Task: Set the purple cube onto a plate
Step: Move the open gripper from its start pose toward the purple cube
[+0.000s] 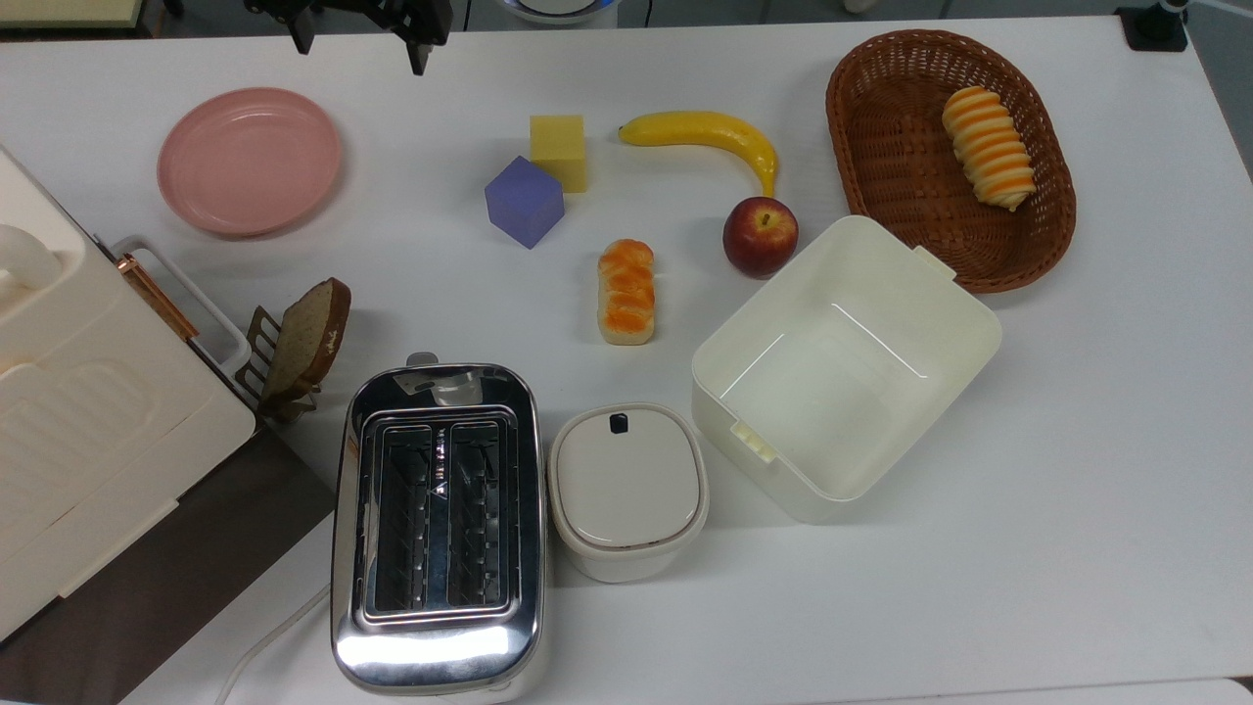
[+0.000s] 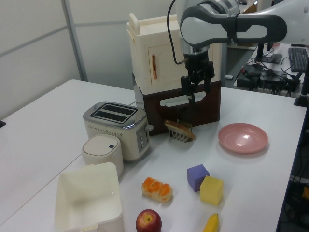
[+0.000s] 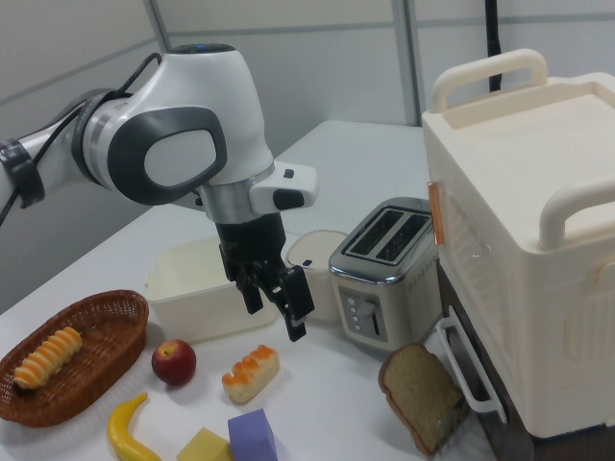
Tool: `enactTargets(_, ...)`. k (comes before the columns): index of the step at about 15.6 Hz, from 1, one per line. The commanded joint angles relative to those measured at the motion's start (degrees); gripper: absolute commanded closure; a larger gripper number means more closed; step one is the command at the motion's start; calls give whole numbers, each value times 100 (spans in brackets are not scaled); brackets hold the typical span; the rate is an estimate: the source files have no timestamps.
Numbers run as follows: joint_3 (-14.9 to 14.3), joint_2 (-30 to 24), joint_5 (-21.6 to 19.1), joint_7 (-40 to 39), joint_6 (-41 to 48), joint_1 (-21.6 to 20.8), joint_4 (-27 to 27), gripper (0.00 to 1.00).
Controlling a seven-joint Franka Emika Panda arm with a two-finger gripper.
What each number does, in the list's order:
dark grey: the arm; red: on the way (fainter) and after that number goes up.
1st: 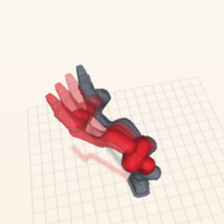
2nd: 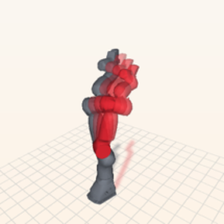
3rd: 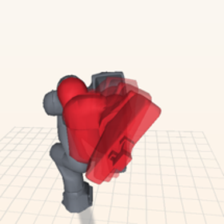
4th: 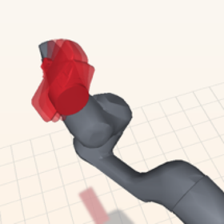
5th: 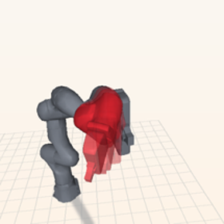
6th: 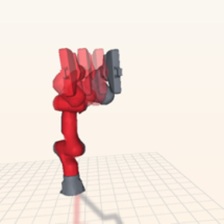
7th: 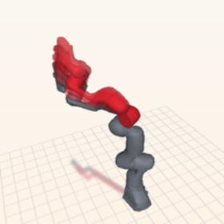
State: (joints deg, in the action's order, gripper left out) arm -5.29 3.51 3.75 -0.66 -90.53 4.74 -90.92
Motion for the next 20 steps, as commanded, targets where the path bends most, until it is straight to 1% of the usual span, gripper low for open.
enactTargets(1, 2, -131, -66, 108, 654, -209, -58, 0)
enactTargets(3, 2, -132, -181, 110, 809, -227, 3, 0)
enactTargets(6, 11, -149, -225, 92, 993, -306, 13, 0)
enactTargets(8, 11, -149, -156, -153, 1029, -324, 21, 0)
enactTargets(10, -15, -141, -181, -557, 1038, -298, 65, 0)
enactTargets(11, -33, -132, -181, -602, 1073, -289, 109, 0)
enactTargets(20, -15, 0, -146, -594, 888, -324, 74, 0)
